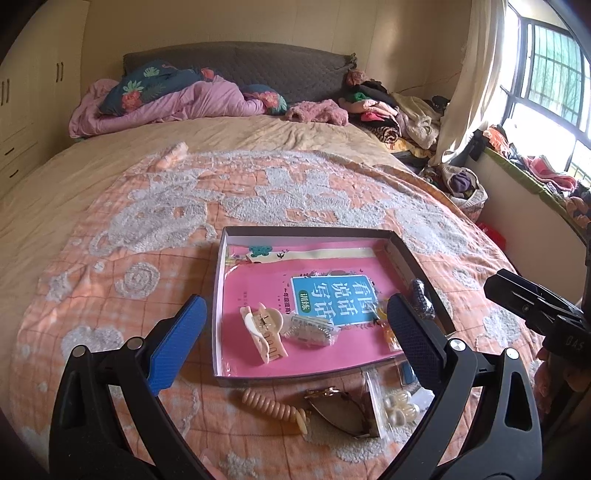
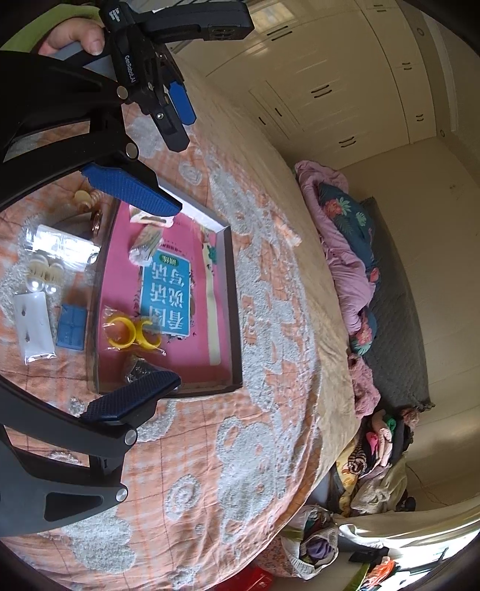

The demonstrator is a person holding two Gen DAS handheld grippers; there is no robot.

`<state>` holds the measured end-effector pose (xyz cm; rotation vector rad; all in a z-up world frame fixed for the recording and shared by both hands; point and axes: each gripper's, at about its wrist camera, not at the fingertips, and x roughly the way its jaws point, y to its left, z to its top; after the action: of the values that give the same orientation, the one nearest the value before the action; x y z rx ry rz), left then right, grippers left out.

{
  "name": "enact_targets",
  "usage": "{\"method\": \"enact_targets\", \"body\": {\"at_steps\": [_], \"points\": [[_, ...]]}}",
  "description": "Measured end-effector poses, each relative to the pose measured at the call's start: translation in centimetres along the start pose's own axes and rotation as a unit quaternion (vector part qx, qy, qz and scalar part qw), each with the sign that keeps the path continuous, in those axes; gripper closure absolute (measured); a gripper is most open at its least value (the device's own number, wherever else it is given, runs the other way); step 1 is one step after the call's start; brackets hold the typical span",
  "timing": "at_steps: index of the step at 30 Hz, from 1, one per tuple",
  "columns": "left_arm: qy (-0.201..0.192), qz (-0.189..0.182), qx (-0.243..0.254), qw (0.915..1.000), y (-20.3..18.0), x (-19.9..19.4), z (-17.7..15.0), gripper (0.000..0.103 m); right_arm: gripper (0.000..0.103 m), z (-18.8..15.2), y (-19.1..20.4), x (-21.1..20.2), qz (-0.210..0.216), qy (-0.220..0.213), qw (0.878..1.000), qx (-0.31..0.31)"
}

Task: Organize jewelry
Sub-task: 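Open both tools and withdraw them from the box, then move the left tool to the clear plastic packet while the right tool approaches the white earring card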

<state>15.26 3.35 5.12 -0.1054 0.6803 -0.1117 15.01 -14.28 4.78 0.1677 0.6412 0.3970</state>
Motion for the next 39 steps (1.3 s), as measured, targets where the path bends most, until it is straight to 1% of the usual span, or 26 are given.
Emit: {"method": "enact_targets", "body": {"at_steps": [9,17,32,39], "points": [[-0.014,0.009,0.009,0.9998,-0.6,-1.9,0.0,0.011,0.018,0.2,0.6,-2.4,0.004,-0.02,1.0,-0.007],[-0.015,0.013,0.022,0.9996,-1.4,-3.0,-1.0,0.011,0.018,-0.4,0.7,-4.1,0.004,-0.028,1.0,-0.008],[-0.002,0.023,0.041,0.9989,-2.5,-3.5,-3.2,0.011,0.018,-2.1,0.2,-5.2,0.004,-0.019,1.0,-0.009],[0.005,0.017,0.039,0.9991,-2.6,-3.7,-4.1,0.011,0.018,-3.2,-0.2,-5.4,0.001,-0.01,1.0,-0.011]]}}
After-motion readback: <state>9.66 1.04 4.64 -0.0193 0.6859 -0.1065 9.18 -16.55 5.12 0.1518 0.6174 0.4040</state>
